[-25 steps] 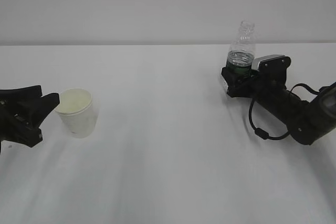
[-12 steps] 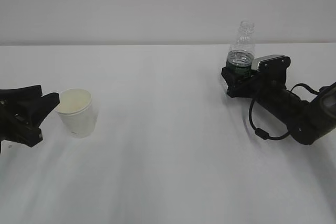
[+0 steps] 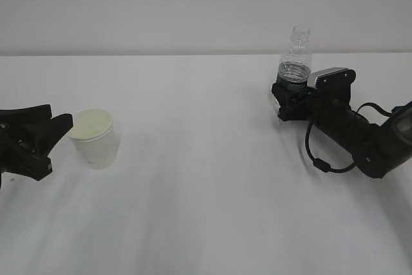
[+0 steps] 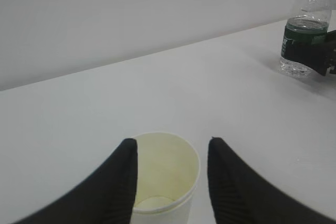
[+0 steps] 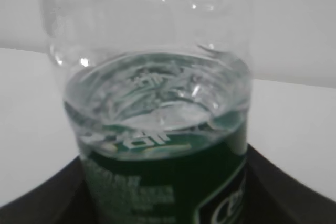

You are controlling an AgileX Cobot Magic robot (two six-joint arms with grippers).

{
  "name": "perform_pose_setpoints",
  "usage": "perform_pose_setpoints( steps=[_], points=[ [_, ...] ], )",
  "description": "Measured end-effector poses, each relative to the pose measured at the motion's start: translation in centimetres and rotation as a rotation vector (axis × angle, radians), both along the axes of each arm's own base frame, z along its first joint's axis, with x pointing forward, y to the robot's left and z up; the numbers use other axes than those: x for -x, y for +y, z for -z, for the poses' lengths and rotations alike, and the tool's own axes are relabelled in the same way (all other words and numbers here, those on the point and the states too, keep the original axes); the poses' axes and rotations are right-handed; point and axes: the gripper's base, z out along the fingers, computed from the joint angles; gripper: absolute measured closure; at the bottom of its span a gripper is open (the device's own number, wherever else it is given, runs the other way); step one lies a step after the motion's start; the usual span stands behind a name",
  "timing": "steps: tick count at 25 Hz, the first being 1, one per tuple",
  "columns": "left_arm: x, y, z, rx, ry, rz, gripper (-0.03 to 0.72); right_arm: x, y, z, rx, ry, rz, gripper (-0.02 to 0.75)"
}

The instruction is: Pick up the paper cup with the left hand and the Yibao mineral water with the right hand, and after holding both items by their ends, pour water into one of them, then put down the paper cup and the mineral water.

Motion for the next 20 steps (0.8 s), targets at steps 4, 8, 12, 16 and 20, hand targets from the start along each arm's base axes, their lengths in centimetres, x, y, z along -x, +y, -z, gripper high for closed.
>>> perform_pose_setpoints(
  steps=[4,8,12,16,20],
  points=[
    [0.0,0.0,0.0,-0.001,0.0,0.0,0.379,0.2,0.0,-0.2,0.013,-0.006,-0.002,0.263],
    [0.0,0.0,0.0,-0.002,-0.001,0.0,0.379,0.6,0.0,-0.3,0.033,0.001,-0.003,0.264],
    [0.0,0.0,0.0,-0.002,-0.001,0.0,0.383,1.0,0.0,-0.5,0.05,0.007,-0.004,0.264],
    [0.0,0.0,0.0,-0.002,-0.001,0.0,0.383,1.4,-0.1,-0.5,0.06,0.012,-0.001,0.264],
    [0.0,0.0,0.1,-0.012,0.004,0.004,0.384,1.7,-0.1,-0.7,0.065,0.022,-0.001,0.264]
  ],
)
